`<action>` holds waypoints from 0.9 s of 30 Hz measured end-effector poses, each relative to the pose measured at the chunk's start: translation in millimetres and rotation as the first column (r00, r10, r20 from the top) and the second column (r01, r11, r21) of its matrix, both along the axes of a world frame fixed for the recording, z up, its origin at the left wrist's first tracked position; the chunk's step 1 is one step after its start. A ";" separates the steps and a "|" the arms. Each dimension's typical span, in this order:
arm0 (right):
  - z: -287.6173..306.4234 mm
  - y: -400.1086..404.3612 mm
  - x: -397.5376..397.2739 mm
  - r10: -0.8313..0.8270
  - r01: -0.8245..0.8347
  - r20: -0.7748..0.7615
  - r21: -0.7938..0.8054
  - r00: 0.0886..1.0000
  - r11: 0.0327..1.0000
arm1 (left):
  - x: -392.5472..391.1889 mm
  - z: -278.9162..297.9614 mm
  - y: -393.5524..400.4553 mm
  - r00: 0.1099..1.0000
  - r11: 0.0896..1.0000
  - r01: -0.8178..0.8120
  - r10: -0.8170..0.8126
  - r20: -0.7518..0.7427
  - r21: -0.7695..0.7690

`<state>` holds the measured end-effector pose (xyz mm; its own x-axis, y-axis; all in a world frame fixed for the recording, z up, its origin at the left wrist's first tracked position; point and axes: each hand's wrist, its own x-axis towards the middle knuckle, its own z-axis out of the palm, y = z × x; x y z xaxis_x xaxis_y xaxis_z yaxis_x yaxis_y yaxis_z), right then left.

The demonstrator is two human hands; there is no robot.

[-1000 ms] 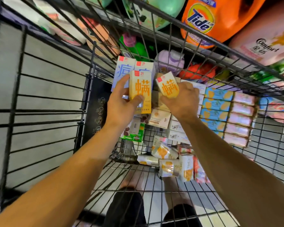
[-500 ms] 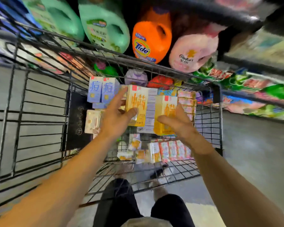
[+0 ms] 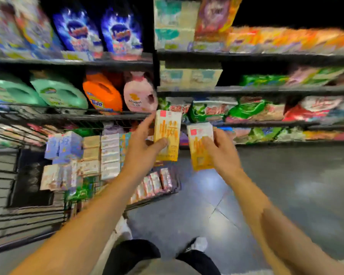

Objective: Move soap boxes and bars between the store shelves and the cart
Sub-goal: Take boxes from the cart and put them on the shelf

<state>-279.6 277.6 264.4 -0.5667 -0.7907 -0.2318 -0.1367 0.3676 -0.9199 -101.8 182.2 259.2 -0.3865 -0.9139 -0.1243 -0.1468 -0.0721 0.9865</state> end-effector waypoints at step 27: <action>262.0 34.0 -354.2 -0.249 0.009 -0.442 -0.478 0.862 0.878 | -366.3 263.2 -22.1 0.970 0.794 0.114 -0.218 -0.104 -0.596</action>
